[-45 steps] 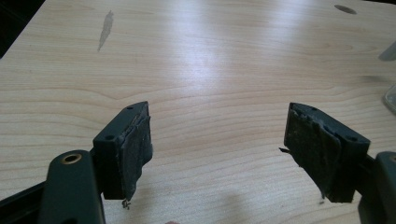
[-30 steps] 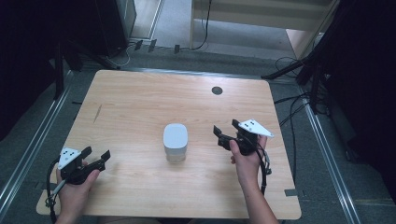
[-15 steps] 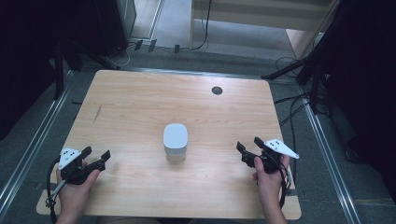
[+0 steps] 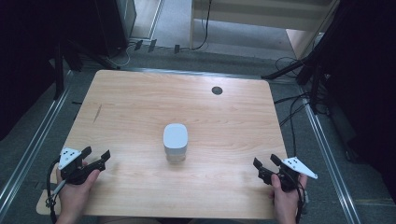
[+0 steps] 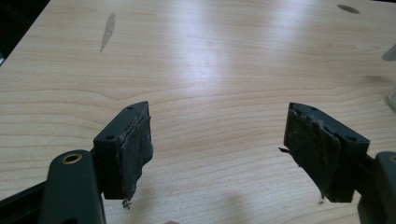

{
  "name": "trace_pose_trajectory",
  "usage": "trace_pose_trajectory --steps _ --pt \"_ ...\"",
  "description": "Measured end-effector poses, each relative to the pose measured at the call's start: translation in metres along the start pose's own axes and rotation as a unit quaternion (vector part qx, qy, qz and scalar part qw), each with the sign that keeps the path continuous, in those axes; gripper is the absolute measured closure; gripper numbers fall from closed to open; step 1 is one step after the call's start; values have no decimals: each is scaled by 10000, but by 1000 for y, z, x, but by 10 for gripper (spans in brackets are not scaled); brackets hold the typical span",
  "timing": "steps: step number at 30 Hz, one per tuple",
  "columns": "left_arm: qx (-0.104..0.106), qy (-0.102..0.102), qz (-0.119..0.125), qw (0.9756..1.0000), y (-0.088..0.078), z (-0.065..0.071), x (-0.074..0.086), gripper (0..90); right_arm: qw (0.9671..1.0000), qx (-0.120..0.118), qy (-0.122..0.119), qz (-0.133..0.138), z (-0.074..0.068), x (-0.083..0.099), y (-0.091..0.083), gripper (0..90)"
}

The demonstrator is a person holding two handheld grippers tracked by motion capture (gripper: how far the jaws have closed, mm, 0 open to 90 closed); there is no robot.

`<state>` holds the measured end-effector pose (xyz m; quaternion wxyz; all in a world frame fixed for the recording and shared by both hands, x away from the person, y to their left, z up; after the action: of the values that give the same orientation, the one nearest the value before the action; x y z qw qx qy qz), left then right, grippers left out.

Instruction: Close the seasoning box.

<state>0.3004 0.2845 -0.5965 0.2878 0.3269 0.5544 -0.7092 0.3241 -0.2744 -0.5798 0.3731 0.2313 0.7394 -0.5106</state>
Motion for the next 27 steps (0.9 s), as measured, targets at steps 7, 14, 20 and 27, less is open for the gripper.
trace_pose_trajectory --steps 7,14,20,27 --pt "-8 -8 2 10000 0 0 0 240 9999 127 94 -27 17 14 -14 229" --pt "-19 -16 5 10000 0 0 0 240 9994 238 247 -18 34 29 -29 236" --pt "-28 4 -3 10000 0 0 0 239 9992 330 229 27 39 33 -39 240" --pt "4 -1 5 10000 0 0 0 240 9993 364 -19 -117 31 35 -34 241"
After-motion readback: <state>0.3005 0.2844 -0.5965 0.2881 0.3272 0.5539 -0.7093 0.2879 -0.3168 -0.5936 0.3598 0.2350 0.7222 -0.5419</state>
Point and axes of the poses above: each handheld gripper's, and its own axes: y roughly forward along the jaws, x roughly out of its underside, z roughly to its right, the point moved 10 cm from there along y, roughly forward along the jaws, and after that the axes turned 10 degrees about -z, right-handed, at the moved point
